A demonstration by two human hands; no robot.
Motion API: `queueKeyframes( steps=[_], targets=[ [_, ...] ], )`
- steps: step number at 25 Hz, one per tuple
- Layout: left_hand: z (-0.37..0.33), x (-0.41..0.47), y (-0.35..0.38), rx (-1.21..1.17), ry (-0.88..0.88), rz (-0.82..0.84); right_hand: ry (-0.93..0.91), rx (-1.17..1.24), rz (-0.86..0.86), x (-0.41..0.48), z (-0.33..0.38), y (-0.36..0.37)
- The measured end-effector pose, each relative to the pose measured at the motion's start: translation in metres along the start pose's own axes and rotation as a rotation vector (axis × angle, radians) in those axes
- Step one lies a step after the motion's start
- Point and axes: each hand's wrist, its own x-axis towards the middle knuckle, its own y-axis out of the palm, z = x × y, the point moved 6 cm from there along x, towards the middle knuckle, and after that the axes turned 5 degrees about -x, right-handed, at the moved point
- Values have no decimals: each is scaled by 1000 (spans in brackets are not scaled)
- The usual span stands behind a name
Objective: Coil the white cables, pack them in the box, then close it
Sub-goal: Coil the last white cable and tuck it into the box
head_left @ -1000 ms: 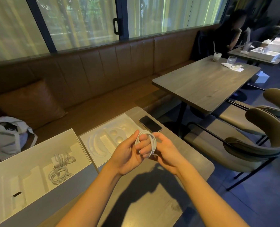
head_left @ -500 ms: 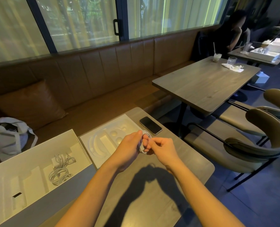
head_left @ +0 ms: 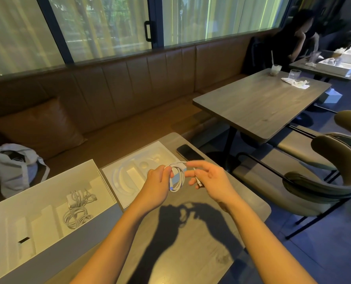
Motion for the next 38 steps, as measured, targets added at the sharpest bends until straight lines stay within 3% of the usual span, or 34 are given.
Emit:
queueKeyframes(
  steps=[5,10,12,16,20,25,28,32,38],
  targets=[
    [-3,1,2,236,-22,-56,134,-97,-37,5,-2,-4],
    [-16,-1,8,237,-25,-97,144,170,-77,5,-9,6],
    [-14,0,14,175,-18,-52,77,168,-164,5,-10,7],
    [3,1,18,-187,-150,-36,-98,20,-266,1,-6,10],
    [0,0,13,-235,-123,-102,-126,93,-143,5,-7,15],
    [-2,1,15,-349,-151,-37,-149,115,-42,2,0,23],
    [1,2,14,-559,-205,6,-78,377,0,6,-2,24],
    [-2,-1,9,-913,-285,63,65,797,203,10,-5,34],
    [-3,-7,3,-918,-290,134,43,889,391,11,-11,40]
  ],
)
